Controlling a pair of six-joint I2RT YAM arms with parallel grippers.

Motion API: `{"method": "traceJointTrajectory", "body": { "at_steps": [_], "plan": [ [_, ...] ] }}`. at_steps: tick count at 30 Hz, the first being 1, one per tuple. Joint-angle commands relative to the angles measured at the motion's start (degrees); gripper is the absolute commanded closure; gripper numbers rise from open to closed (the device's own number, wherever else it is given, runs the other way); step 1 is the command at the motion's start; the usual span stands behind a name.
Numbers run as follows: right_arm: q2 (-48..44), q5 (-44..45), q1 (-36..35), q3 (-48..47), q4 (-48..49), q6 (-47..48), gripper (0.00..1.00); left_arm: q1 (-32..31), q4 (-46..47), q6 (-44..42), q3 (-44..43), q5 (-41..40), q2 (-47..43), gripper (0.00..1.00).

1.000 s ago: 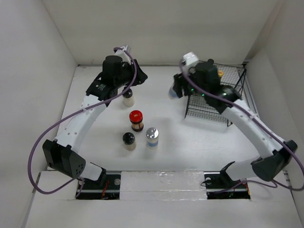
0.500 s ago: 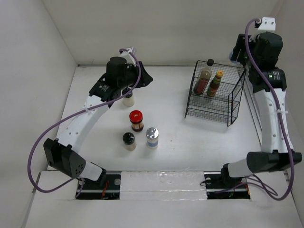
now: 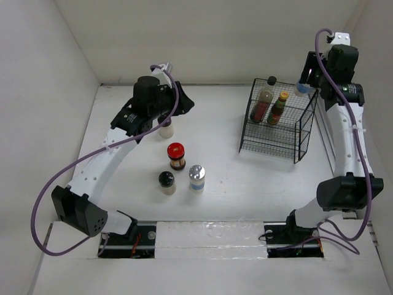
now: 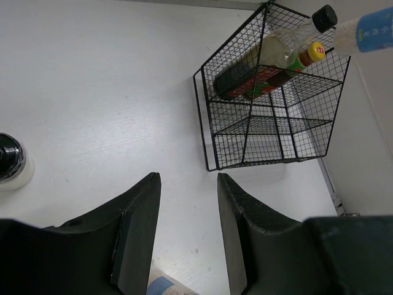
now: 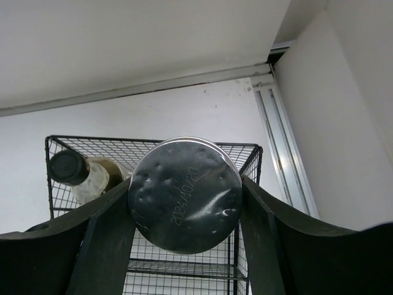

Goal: Organize the condiment bottles

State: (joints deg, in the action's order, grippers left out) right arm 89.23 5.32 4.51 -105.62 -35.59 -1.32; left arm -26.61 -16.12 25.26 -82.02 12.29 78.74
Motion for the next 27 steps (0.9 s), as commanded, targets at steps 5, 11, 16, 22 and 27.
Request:
{"method": "traceJointTrajectory", "body": {
  "at_steps": [5,11,16,22,27],
  "plan": [
    [-4.3,-3.4,1.8,4.4,6.6,-1.9,0.73,-0.1,1.0,-1.1,0.5,-0.5,-2.2,0.62],
    [-3.1,-4.6,3.6,7.0,8.1,-2.5,0.73,-0.1,1.5,-1.1,0.5,0.0,-1.7,0.62],
    [-1.8,-4.6,3.6,9.8,9.3,-2.5,0.73,-0.1,1.5,-1.1,1.0,0.0,-1.7,0.62],
    [3.5,-5.9,4.1,10.5,9.3,-2.5,0.72,-0.1,1.5,-0.6,1.5,0.0,-1.7,0.62],
    [8.5,-6.6,4.1,8.5,7.7,-2.5,0.68,-0.1,1.5,-0.6,1.0,0.0,-1.1,0.62]
  ]
}}
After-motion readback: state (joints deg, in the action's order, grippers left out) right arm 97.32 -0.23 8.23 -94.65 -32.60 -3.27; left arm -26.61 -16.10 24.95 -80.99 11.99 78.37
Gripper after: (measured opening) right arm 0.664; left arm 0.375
